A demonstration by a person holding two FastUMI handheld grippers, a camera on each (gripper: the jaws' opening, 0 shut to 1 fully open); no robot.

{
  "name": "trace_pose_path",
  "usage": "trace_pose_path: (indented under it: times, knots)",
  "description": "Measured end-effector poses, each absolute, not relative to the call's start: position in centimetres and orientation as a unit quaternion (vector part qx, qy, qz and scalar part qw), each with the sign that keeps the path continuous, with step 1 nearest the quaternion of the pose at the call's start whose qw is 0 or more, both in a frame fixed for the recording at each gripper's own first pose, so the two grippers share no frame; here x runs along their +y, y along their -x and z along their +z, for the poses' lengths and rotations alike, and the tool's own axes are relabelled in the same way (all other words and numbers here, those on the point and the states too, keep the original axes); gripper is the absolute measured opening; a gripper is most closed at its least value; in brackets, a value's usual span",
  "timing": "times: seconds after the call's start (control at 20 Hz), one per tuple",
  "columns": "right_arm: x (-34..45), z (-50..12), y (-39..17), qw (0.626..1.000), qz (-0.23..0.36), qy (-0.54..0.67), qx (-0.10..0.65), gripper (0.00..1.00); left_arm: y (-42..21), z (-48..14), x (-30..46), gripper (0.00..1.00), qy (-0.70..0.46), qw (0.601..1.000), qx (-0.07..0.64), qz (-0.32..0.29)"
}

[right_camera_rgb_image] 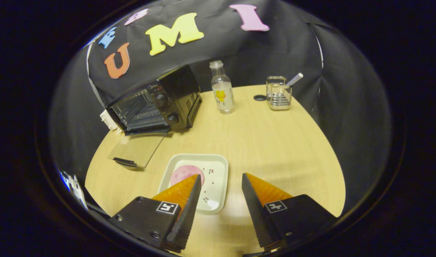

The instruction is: Open the electric oven with the left hand, put the food in, and close the electric oven.

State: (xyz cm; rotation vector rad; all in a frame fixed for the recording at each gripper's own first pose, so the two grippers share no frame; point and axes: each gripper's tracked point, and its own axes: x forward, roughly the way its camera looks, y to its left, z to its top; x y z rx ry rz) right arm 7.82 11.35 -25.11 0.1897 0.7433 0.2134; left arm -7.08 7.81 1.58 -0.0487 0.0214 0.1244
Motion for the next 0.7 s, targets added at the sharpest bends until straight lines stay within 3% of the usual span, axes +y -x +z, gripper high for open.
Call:
trace_pose_path:
  times: [0.4,0.45,0.5,0.55,0.6,0.7]
  knots:
    - [12.8,-30.0,-9.3,0.869,0.132,-0.111,0.464,0.45,8.4,0.9,7.3,0.96,0.025,0.992,0.030,0.124]
    - [12.9,-30.1,-9.5,0.863,0.136,-0.120,0.471,0.33,8.6,1.0,7.1,0.96,0.029,0.990,0.031,0.132]
    - [12.8,-30.2,-9.5,0.856,0.137,-0.130,0.481,0.37,8.8,1.0,7.1,0.96,0.030,0.989,0.032,0.141]
    - [12.8,-30.3,-9.7,0.851,0.137,-0.137,0.489,0.23,9.0,0.9,7.0,0.96,0.032,0.988,0.035,0.149]
    - [12.7,-30.4,-9.9,0.845,0.134,-0.147,0.496,0.27,9.2,0.8,6.8,0.96,0.035,0.986,0.037,0.157]
    - [12.3,-30.4,-10.0,0.826,0.134,-0.162,0.522,0.09,9.6,1.0,6.4,0.96,0.036,0.984,0.037,0.171]
